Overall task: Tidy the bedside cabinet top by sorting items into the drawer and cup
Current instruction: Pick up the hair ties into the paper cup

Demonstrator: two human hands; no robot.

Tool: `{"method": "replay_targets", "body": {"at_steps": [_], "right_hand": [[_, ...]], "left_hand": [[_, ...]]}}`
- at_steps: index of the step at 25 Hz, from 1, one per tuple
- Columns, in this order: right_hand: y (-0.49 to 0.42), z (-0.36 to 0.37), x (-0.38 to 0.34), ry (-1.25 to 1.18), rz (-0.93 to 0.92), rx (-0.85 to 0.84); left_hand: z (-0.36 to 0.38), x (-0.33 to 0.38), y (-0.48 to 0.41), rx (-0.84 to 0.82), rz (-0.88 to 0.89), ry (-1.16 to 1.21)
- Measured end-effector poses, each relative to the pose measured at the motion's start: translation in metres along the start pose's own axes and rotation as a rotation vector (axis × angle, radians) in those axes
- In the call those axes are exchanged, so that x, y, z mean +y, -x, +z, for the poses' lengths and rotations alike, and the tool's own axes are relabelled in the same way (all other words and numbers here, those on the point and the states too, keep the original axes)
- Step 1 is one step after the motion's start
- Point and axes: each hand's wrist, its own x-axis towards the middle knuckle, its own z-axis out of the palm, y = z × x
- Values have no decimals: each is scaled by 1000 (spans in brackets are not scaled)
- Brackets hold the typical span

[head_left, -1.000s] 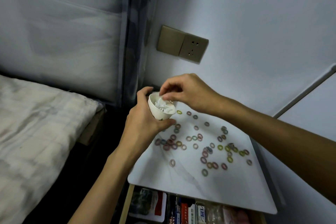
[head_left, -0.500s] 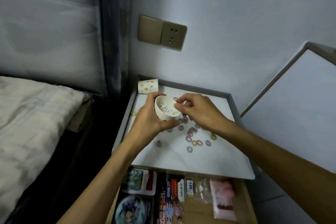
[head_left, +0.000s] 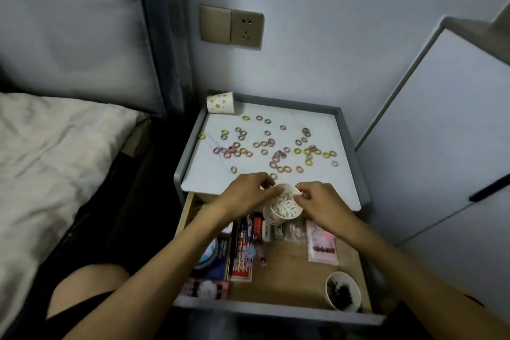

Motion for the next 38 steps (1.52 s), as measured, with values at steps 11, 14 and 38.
{"method": "replay_targets", "body": {"at_steps": [11,14,38], "right_hand": [[68,30,68,-226,59,-22],[70,20,74,-292,90,78],[46,35,67,-285,-37,87]], "left_hand": [[112,11,51,-252,-119,-132],[141,7,53,-284,-136,-197],[12,10,21,-19,-8,-97]]}}
